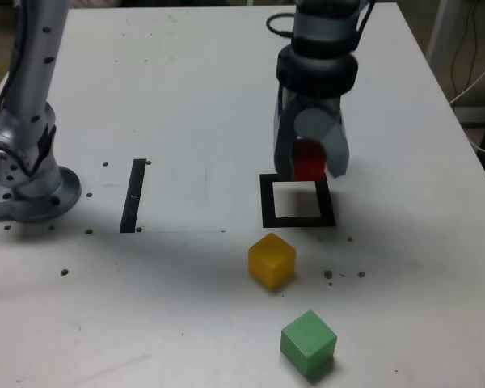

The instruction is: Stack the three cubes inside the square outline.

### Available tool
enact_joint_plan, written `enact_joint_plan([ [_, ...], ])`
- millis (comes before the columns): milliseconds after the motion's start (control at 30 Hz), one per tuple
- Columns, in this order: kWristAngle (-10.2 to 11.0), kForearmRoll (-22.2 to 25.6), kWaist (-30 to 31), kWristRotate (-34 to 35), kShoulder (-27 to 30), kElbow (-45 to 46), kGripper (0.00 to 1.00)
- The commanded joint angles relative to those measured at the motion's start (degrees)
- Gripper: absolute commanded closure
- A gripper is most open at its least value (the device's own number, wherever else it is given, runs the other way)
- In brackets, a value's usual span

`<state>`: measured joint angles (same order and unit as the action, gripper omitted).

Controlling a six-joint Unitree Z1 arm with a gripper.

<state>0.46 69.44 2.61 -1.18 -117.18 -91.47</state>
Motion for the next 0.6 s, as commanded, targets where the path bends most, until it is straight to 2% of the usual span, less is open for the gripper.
enact_joint_plan([
  [0, 0.2, -0.2, -0.2, 0.3, -0.3, 0.8, 0.81],
  [200, 0.0, -0.9, -0.1, 1.2, -0.3, 2.4, 0.81],
  [567, -0.8, -4.9, 1.2, 2.8, -0.3, 6.6, 0.79],
])
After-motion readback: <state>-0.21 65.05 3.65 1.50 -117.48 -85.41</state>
